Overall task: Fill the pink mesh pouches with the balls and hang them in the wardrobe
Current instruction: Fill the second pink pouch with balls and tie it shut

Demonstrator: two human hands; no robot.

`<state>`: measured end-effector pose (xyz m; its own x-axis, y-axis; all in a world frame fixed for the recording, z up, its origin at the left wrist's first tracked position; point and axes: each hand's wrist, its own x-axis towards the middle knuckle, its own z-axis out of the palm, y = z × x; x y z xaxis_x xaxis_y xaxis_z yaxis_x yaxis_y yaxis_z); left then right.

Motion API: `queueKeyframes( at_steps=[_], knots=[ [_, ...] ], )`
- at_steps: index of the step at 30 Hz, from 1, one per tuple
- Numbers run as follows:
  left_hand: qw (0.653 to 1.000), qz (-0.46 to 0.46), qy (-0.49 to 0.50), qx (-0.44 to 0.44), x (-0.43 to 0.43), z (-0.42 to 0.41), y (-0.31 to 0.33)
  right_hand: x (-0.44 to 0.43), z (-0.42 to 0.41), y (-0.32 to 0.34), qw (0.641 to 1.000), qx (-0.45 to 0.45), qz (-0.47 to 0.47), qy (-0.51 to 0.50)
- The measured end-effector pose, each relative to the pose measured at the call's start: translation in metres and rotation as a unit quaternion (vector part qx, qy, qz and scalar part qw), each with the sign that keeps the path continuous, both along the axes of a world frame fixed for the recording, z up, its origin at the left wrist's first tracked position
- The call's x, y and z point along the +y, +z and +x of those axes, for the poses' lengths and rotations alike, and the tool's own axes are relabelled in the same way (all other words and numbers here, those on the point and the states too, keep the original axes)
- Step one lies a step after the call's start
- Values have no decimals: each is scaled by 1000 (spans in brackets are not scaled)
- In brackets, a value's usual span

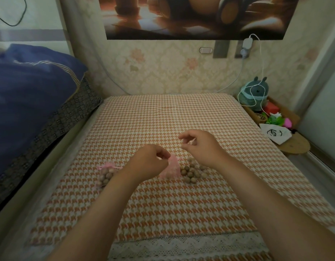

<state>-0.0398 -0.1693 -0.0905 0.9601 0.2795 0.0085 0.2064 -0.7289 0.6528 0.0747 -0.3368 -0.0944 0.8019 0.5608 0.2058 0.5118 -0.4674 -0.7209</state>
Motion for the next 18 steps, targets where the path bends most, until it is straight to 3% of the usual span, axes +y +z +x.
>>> queueKeyframes(
  at_steps=[2, 5, 13, 15, 18],
  knots=[
    [1000, 1, -6, -2, 1, 1, 0, 10, -15, 7, 998, 10, 39, 46],
    [1000, 2, -4, -3, 0, 2, 1, 17, -28, 7, 996, -1, 27, 83],
    [1000, -5, 4, -12, 6, 1, 0, 11, -22, 5, 999, -6, 37, 35],
    [1000, 1, 10, -11, 8, 0, 2, 8, -16, 2, 1000, -24, -15, 9],
    [1000, 7, 19, -12, 9, 0, 3, 6, -14, -10, 979, -53, -197, 19]
  ],
)
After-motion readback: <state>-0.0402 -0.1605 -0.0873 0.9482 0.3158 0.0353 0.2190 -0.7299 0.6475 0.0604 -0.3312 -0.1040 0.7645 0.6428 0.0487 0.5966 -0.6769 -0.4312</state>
